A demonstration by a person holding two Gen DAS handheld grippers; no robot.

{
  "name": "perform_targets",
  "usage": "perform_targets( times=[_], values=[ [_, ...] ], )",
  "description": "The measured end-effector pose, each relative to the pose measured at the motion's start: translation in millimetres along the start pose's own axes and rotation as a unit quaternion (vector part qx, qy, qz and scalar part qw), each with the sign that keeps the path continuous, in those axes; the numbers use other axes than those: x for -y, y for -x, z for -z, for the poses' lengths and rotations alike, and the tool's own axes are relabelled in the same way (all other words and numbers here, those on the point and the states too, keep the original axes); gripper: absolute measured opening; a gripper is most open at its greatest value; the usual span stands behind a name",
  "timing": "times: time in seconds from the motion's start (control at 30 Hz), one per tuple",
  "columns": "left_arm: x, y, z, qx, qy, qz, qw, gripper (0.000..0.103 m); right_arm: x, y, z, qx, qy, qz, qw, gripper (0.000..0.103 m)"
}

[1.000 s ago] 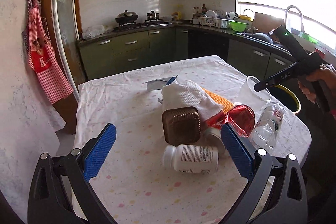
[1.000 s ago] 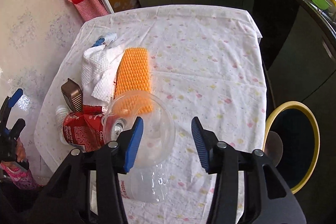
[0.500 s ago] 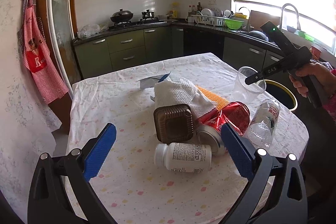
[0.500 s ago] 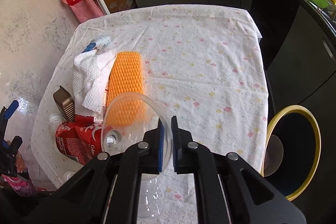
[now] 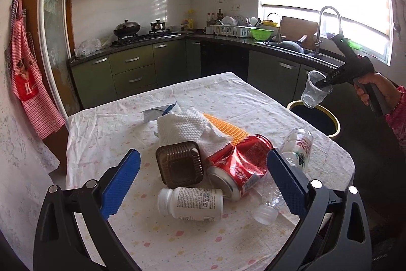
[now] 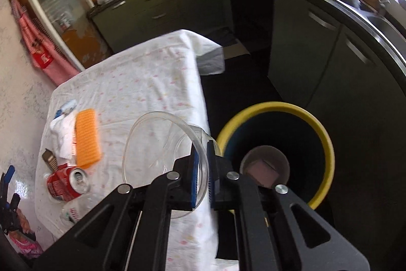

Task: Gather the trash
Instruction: 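Lower the plastic cup into the bin and open the right tool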

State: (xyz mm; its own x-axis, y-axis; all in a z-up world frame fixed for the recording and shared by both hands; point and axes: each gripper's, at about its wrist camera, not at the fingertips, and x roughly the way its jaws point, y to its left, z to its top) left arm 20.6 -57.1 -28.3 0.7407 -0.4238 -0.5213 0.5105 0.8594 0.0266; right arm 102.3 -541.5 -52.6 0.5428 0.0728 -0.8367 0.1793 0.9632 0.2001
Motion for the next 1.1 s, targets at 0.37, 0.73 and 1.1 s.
perform_targets(
  times=[0.37,0.73,1.1],
  values=[
    [41,-14,-14,-0.003,-0.049,0.032,0.9983,0.098,108,-81,15,-0.073,-0.101,0.033,0.992,0.006],
    [45,-33,-18,-0.020,-0.048,0.037,0.9980,0.098,138,-133,17,-0.127,-0.133,0.033,0.982,0.032],
    [54,-24,-16,-0.017,-0.067,0.059,0.9959,0.098,92,-76,16,-0.075,-0.067,-0.006,0.995,0.042]
  ],
)
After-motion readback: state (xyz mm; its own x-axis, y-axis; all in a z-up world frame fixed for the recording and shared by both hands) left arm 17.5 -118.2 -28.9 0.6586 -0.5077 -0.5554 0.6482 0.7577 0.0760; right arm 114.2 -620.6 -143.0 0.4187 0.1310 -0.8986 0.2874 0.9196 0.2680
